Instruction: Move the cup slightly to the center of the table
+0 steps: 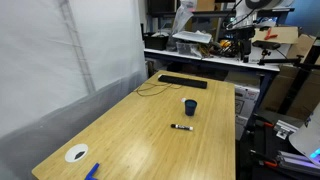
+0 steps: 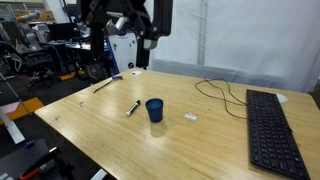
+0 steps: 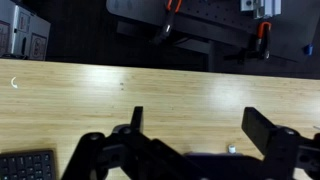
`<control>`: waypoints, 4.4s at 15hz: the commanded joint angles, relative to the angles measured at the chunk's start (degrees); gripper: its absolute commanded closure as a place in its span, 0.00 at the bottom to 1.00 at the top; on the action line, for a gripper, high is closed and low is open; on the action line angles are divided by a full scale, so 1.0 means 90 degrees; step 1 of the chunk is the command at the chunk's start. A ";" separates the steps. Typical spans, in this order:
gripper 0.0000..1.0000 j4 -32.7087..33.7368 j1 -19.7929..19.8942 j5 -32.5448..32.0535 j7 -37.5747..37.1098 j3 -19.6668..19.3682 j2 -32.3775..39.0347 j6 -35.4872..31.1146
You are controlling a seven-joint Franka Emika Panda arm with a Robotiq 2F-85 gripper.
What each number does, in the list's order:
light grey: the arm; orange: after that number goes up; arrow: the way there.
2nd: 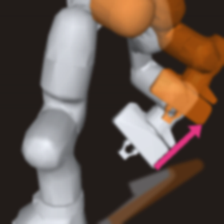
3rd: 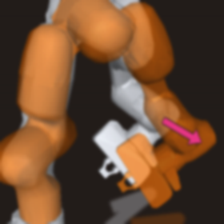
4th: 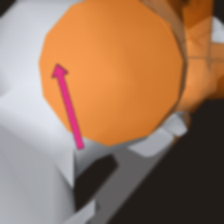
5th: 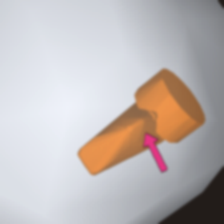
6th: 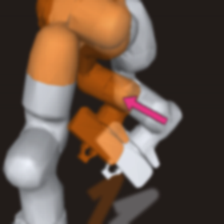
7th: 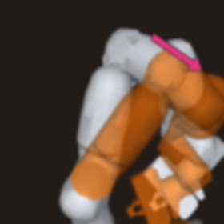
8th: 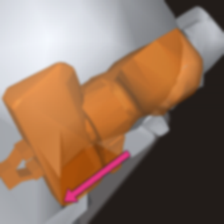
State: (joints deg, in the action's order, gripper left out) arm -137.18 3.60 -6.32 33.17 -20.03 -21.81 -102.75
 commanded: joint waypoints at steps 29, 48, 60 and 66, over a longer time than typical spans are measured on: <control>0.00 -0.0003 -0.0173 0.1462 0.2144 0.0558 0.1461 -0.2696; 0.00 -0.0213 -0.0141 0.2806 0.1451 0.1221 0.2347 -0.4711; 0.00 0.0465 0.0251 0.2401 -0.0105 0.2179 0.4306 -0.5699; 0.00 0.0920 0.0522 0.2421 -0.0654 0.2537 0.4850 -0.5740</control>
State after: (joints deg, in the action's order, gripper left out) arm -130.52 6.86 16.25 30.36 0.92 20.06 -153.73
